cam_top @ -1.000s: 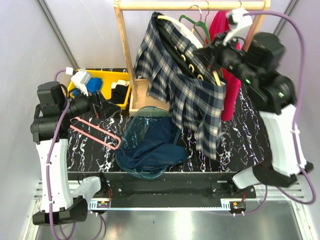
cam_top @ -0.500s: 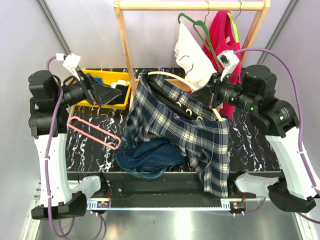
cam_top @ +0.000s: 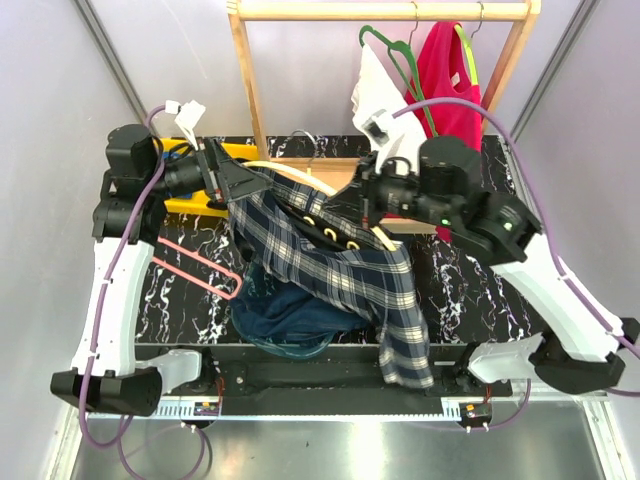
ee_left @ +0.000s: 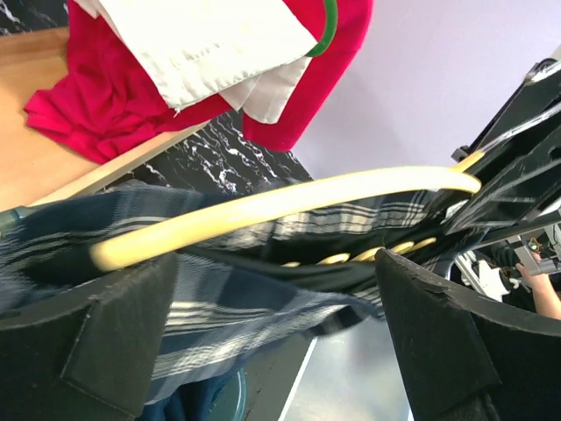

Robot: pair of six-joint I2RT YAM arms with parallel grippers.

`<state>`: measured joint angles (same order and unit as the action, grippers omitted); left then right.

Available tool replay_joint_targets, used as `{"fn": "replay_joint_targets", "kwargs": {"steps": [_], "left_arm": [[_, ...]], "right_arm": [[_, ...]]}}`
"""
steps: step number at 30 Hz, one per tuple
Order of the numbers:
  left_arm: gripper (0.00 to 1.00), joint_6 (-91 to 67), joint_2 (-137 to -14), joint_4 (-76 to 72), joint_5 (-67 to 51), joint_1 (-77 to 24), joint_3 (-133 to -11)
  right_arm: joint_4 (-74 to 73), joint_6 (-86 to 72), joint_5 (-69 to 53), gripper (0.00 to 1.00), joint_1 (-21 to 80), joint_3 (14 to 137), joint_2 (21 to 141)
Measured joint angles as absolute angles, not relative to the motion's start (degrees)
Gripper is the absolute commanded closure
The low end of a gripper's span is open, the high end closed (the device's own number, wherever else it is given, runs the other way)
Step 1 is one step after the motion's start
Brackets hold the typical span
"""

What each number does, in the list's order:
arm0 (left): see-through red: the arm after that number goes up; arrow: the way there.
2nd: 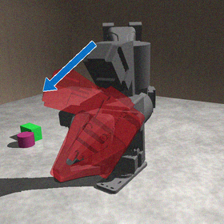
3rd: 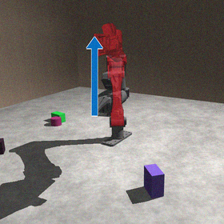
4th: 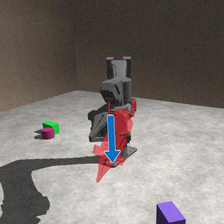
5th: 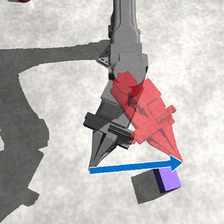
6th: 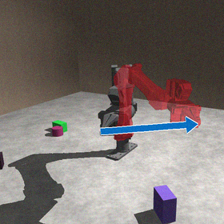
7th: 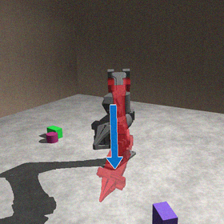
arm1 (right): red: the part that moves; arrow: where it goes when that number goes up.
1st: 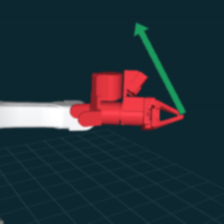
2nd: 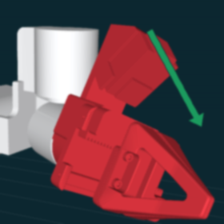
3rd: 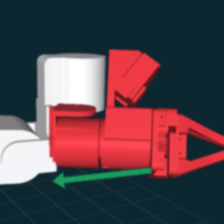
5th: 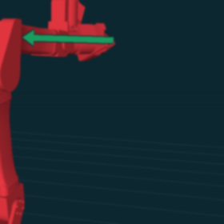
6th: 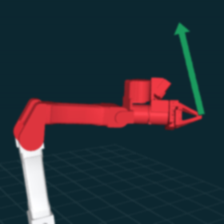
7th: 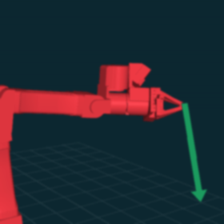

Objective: Remove the skirt from the hanger

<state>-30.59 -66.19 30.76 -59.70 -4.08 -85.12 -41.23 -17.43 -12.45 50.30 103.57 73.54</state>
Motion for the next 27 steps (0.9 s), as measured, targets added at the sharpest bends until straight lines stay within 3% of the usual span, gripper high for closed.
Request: {"fn": "replay_joint_targets", "kwargs": {"steps": [9,17,27], "left_arm": [[0.01,-26.41,-65.69,32.49,-59.64,-4.43,-84.71],[0.01,-15.75,-65.69,44.12,-55.68,-4.56,-88.97],[0.01,-13.82,-66.19,45.84,-46.61,-4.54,-92.66]], "right_arm": [[-43.88,-13.61,-7.49,1.0,52.95,108.33,76.69],[-49.04,-9.3,-4.08,1.0,53.17,115.87,76.88],[-47.62,-9.65,-4.45,1.0,53.17,112.31,76.51]]}}
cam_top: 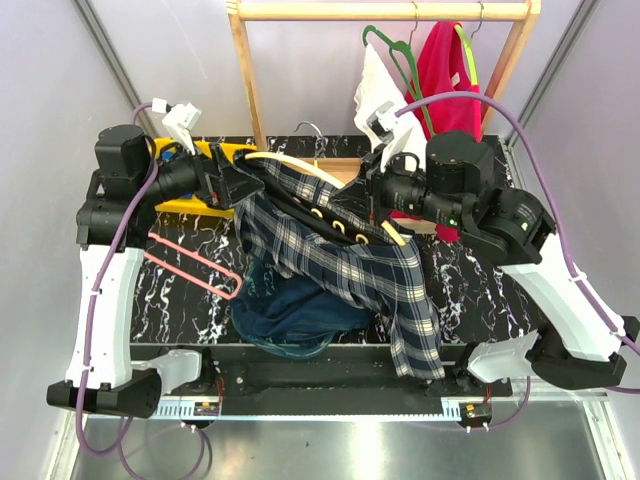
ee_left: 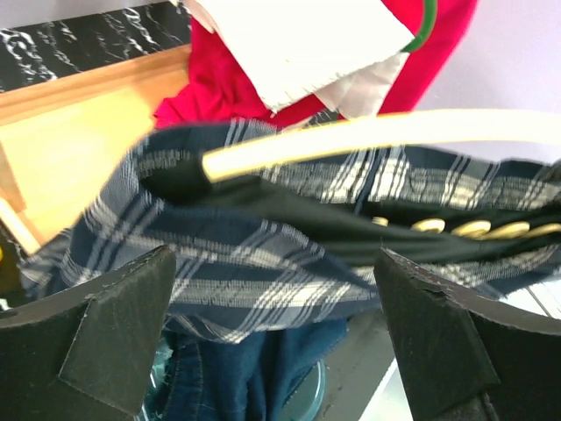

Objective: Remove the skirt from the hanger

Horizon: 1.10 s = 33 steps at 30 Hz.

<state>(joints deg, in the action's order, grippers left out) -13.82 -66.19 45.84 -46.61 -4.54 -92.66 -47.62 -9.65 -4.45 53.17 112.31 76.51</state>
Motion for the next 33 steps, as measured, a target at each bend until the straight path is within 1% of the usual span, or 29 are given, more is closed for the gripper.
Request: {"fn": "replay_joint_targets", "kwargs": {"steps": [6,14,15,17,18,19,20,21,22,33], "left_arm": [[0.01,-14.22,-67.61,45.5,-42.68,-4.54,-92.77],[0.01,-13.58,-68.12,45.47,-38.33,-4.56,-92.77],[0.05,-13.39,-68.12,45.56,-37.93,-4.62,-92.77],[0.22,-12.91,-68.16,45.65,-37.17,-4.99,-92.73],[0.51,-12.71,-68.2,45.65,-36.91,-5.1,-92.66],[0.66,-12.32,-68.23,45.74,-36.71,-5.21,-92.58],[0.79,-11.77,-68.27,45.95,-36.47,-5.21,-92.49],[0.87,-11.66,-68.34,46.19,-36.29,-5.21,-92.42],[1.0,-11.79,-68.38,46.41,-36.21,-5.21,-92.42],[1.0,-10.15,-69.1,47.51,-35.51,-5.61,-92.64]], "right_arm": [[-46.09,-10.94,-5.21,1.0,53.39,109.95,76.29],[-45.36,-10.98,-5.21,1.0,53.63,109.71,75.75],[-45.34,-10.98,-5.21,1.0,53.65,109.71,75.75],[-45.32,-11.0,-5.26,1.0,53.65,109.71,75.75],[-45.32,-11.0,-5.23,1.0,53.71,109.71,75.75],[-45.3,-11.0,-5.21,1.0,53.84,109.71,75.75],[-45.32,-11.0,-5.15,1.0,54.0,109.71,75.75],[-45.25,-11.0,-5.08,1.0,54.08,109.71,75.75],[-45.19,-11.0,-5.08,1.0,54.13,109.71,75.75],[-45.23,-11.64,-3.86,1.0,54.46,108.47,73.67]]}}
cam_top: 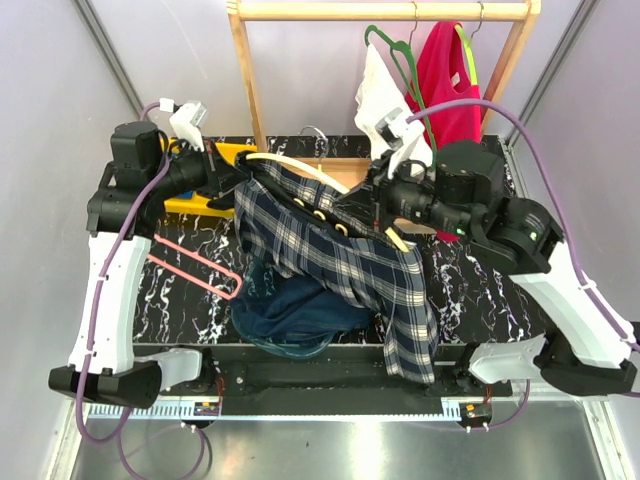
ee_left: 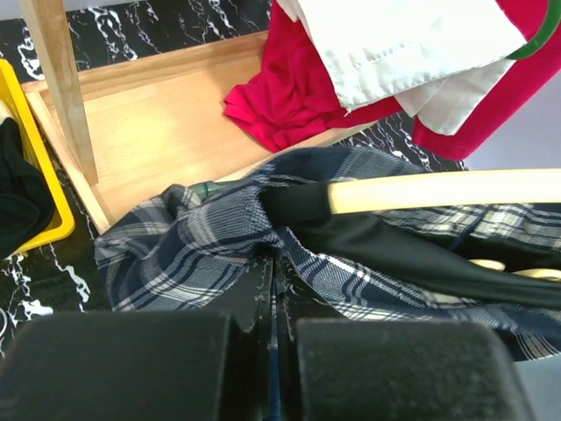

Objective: Remove the skirt from the hanger

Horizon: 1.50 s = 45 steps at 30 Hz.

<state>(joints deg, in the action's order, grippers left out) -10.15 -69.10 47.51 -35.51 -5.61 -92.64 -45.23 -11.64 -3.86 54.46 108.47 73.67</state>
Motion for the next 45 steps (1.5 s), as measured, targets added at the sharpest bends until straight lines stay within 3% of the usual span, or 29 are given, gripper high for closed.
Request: {"fn": "replay_joint_targets", "kwargs": {"steps": [14,25,35,36,40,45], "left_arm": [[1.0,-10.37,-70.3,53.47,-43.05,-3.51,-95.31],[1.0,-11.6,-69.58,54.33,-48.16,-3.79,-94.63],[0.99,-7.53,-68.62,52.29,-35.24,-0.69,-85.86],[0.95,-7.53,-68.62,52.34,-35.22,-0.82,-85.76],[0.02,-8.21,-68.73,52.29,-36.88,-1.43,-86.87],[0.01,-12.1,-69.91,52.66,-44.93,-1.48,-95.81]], "right_arm": [[-50.13,-16.4,-1.19,1.0,54.89,97.78,60.12],[-52.49,-17.91,-0.47,1.0,55.18,96.68,53.91],[-42.04,-22.0,-1.48,1.0,55.2,93.12,33.98],[-40.69,-22.44,-2.15,1.0,55.2,93.1,34.39],[-35.68,-23.53,-5.78,1.0,55.2,92.77,41.08],[-34.54,-22.74,-7.44,1.0,55.2,90.85,51.99]]}}
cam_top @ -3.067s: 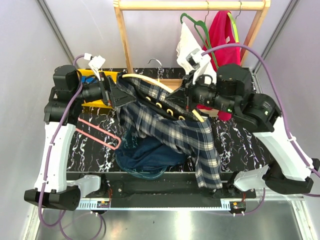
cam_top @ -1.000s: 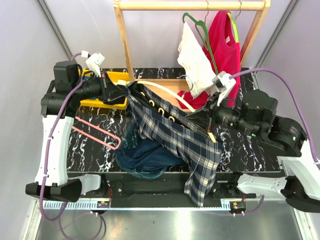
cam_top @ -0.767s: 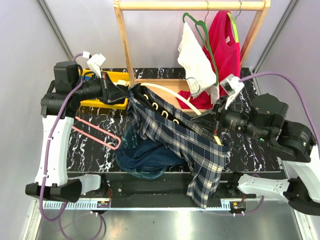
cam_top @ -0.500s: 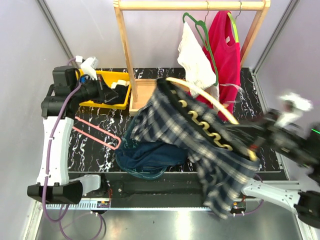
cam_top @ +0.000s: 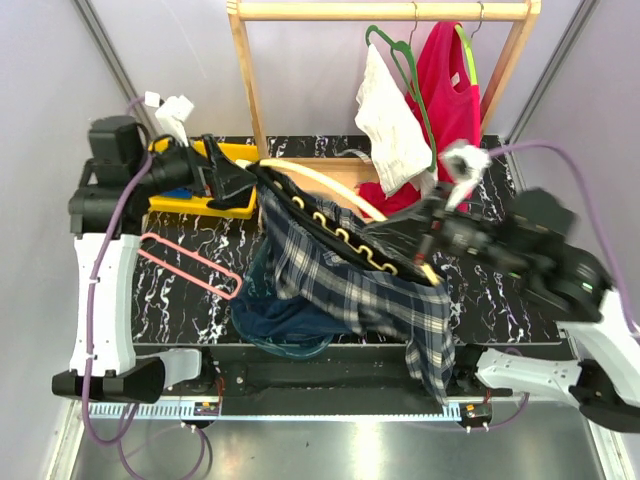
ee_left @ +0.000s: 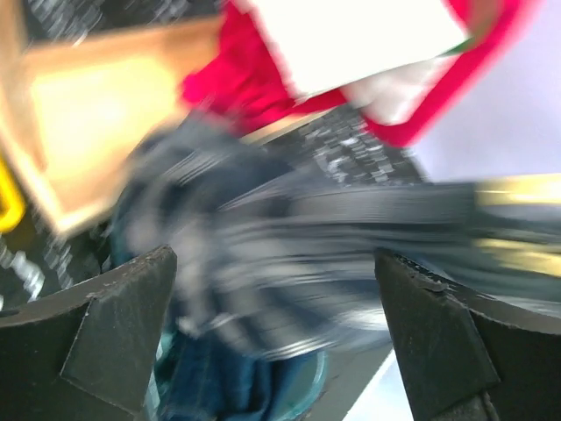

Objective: Remove the skirt from the hanger

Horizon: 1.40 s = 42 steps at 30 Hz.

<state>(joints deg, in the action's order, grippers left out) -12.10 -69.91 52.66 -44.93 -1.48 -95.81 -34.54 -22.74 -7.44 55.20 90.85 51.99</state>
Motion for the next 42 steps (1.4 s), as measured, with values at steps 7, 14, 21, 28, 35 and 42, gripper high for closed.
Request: {"fn": "replay_joint_targets", "kwargs": {"steps": [7,14,21,28,35,42], "left_arm": [[0.01,-17.08,-69.76,50.15,-56.66,1.98,-104.81],[0.01,-17.39,-69.28,50.24,-57.98,-5.28,-101.58],[0.01,-14.76,-68.42,52.21,-53.87,-15.88,-100.71],[0.01,-11.62,-67.88,54.81,-47.24,-18.65,-100.6],[0.01,-6.46,-67.59,58.15,-32.08,-18.39,-102.04],[0.01,-2.55,-67.81,55.13,-16.45,-5.48,-103.68]], "right_arm": [[-36.73,-20.27,-7.2,1.0,55.2,90.13,57.08],[-34.24,-19.27,-7.07,1.0,55.2,91.37,57.34],[-27.73,-15.77,-5.8,1.0,55.2,94.85,68.62],[-25.12,-11.49,-3.16,1.0,55.72,96.99,77.23],[-26.09,-6.74,0.01,1.0,56.05,102.61,77.8],[-26.85,-6.04,0.58,1.0,56.07,101.78,73.28]]}}
